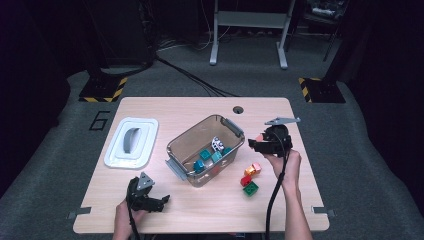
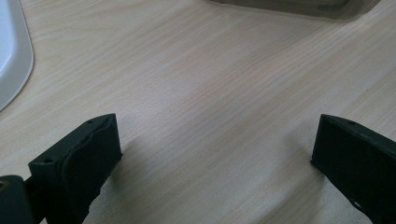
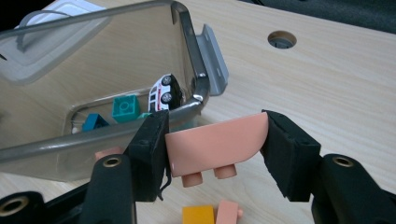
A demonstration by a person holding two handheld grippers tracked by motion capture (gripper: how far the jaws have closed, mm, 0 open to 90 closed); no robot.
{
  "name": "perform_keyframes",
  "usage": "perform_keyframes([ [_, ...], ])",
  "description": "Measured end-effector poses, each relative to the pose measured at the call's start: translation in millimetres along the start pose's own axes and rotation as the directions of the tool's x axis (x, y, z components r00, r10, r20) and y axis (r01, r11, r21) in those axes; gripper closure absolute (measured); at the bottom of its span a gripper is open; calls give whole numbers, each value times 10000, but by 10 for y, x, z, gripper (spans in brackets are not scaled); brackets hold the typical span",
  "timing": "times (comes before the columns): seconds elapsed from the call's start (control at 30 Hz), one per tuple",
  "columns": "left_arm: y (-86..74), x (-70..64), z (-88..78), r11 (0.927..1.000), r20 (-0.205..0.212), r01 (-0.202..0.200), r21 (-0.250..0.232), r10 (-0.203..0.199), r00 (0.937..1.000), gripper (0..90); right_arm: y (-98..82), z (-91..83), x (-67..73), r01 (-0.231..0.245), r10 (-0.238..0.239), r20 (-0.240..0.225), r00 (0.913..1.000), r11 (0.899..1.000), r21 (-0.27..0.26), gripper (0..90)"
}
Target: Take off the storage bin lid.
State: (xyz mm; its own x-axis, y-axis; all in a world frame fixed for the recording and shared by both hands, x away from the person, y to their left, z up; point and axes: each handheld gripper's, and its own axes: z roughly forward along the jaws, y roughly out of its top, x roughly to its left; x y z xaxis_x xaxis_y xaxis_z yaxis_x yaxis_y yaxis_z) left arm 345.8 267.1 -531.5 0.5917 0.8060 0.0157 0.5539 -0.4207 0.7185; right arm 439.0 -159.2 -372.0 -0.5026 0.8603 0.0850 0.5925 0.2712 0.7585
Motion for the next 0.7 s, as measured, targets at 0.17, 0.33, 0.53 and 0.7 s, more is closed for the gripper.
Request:
perform_keyframes([
  [0.17,0,-1,0,10000,-4,8,-4,-8,10000,12,120,2,70,195,-196,-98,9998,9998,-103,437],
  [0.33,0,0,0,10000,-7,0,0,0,10000,12,244,49,166,454,-455,-190,9988,9989,-96,438],
  [0.53,0,-2,0,10000,-3,19,-2,-19,10000,12,369,139,302,702,-699,-393,9968,9975,57,437],
  [0.7,0,0,0,10000,-4,2,-1,-2,10000,12,402,269,417,844,-828,-571,9949,9961,266,438],
])
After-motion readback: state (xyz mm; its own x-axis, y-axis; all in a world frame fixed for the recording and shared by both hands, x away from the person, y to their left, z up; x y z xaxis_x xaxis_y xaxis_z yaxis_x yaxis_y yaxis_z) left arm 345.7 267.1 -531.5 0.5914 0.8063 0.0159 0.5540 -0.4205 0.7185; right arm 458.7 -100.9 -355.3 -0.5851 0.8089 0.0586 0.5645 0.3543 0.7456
